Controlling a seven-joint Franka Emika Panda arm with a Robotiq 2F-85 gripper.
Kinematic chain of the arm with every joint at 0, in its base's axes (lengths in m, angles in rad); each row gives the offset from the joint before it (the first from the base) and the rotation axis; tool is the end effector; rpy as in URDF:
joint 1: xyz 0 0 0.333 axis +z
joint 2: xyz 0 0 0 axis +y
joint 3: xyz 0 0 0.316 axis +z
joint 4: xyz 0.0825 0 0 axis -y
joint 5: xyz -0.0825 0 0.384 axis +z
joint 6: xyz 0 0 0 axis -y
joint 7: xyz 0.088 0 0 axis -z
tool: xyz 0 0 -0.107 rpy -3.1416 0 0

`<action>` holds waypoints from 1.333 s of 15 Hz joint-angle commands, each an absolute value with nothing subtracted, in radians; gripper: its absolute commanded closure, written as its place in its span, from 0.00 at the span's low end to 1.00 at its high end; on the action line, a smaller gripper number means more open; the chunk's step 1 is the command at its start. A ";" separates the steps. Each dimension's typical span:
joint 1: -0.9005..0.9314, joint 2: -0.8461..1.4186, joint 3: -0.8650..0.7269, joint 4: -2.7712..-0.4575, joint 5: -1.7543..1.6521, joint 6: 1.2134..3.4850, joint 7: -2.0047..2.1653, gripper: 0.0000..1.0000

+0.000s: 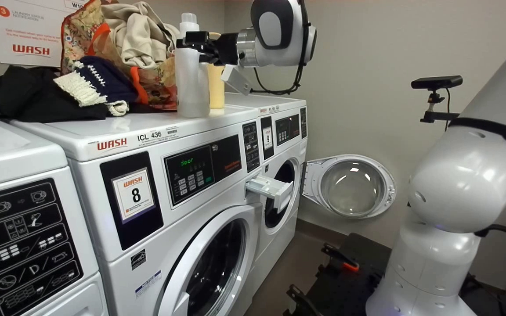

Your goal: Pour some liquid from the white container into the washing machine soap chamber

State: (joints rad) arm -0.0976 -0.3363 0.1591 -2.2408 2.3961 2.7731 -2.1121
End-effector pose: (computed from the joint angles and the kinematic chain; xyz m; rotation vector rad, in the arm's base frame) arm 0.4784 0.0063 0.5368 -2.0525 -0.0144 -1.8302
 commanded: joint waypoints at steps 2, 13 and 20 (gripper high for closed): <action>-0.083 -0.394 0.160 -2.259 2.366 2.883 -2.075 0.00; -0.013 -0.539 0.059 -2.373 2.133 2.963 -1.852 0.00; 0.016 -0.617 -0.085 -2.480 1.907 2.948 -1.610 0.00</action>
